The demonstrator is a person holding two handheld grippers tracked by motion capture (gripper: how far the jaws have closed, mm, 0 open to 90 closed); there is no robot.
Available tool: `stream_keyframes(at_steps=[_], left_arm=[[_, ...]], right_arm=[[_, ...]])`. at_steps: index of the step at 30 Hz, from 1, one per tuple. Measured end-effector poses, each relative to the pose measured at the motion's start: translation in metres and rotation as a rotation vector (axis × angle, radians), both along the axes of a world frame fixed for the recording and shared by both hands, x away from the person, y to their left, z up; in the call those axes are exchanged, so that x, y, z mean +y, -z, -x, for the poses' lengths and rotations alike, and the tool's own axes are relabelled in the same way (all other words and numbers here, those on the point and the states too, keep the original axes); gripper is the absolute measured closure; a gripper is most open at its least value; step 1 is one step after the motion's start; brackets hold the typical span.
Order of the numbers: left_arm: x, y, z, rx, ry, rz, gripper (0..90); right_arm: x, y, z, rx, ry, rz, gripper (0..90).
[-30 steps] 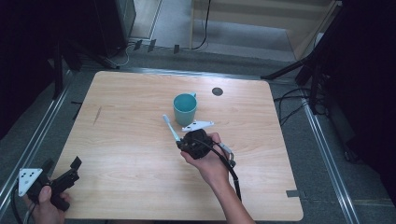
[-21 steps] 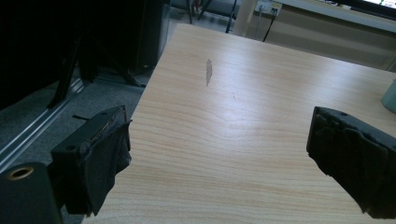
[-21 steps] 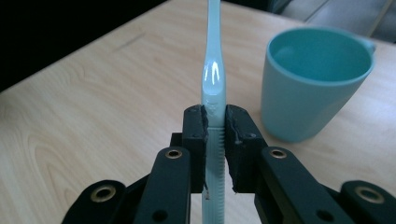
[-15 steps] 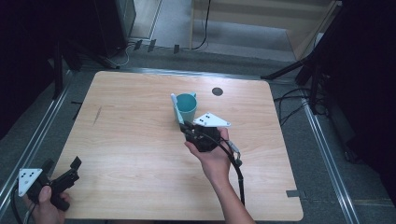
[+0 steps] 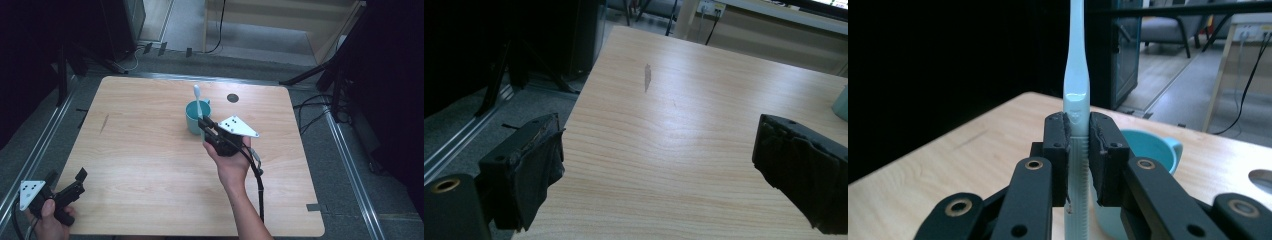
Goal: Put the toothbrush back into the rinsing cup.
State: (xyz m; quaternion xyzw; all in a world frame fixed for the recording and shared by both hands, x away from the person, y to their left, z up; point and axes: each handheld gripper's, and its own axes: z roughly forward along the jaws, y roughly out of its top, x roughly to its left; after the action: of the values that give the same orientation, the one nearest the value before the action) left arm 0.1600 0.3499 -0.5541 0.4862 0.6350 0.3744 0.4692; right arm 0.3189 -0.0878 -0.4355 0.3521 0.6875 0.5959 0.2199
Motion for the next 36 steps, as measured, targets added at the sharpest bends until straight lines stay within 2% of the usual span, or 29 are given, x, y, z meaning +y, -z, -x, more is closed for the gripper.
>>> stream_keyframes(at_steps=[4,6,7,10,13,14,16,19,22,25,36], left_arm=[[0.0,0.0,0.0,-0.001,0.003,0.002,6.4],[0.0,0.0,0.0,-0.001,0.004,0.004,6.4],[0.0,0.0,0.0,-0.001,0.003,0.005,6.4],[0.001,0.0,0.0,-0.001,0.004,0.005,6.4],[0.001,0.0,0.0,-0.002,0.004,0.008,6.4],[0.001,0.0,0.0,-0.002,0.004,0.008,6.4],[0.001,0.0,0.0,-0.002,0.004,0.008,6.4],[0.001,0.0,0.0,-0.002,0.004,0.011,6.4],[0.001,0.0,0.0,-0.002,0.004,0.01,6.4],[0.001,0.0,0.0,-0.003,0.003,0.013,6.4],[0.002,0.0,0.0,-0.003,0.004,0.018,6.4]], right_arm=[[-0.005,-0.003,-0.008,-0.022,0.026,-0.016,79.3],[-0.008,-0.005,-0.011,-0.02,0.039,-0.052,79.3],[-0.011,-0.007,-0.016,-0.039,0.053,-0.06,79.3],[-0.013,-0.009,-0.02,-0.054,0.075,-0.068,79.3],[-0.015,-0.013,-0.028,-0.07,0.095,-0.106,79.3],[-0.015,-0.013,-0.028,-0.07,0.095,-0.106,79.3],[-0.014,-0.015,-0.035,-0.077,0.091,-0.138,79.3],[-0.013,-0.014,-0.04,-0.081,0.09,-0.147,79.4],[-0.012,-0.011,-0.049,-0.094,0.095,-0.149,79.3],[-0.01,-0.006,-0.056,-0.076,0.089,-0.188,79.3],[0.002,0.014,-0.08,-0.073,0.077,-0.181,79.4]])
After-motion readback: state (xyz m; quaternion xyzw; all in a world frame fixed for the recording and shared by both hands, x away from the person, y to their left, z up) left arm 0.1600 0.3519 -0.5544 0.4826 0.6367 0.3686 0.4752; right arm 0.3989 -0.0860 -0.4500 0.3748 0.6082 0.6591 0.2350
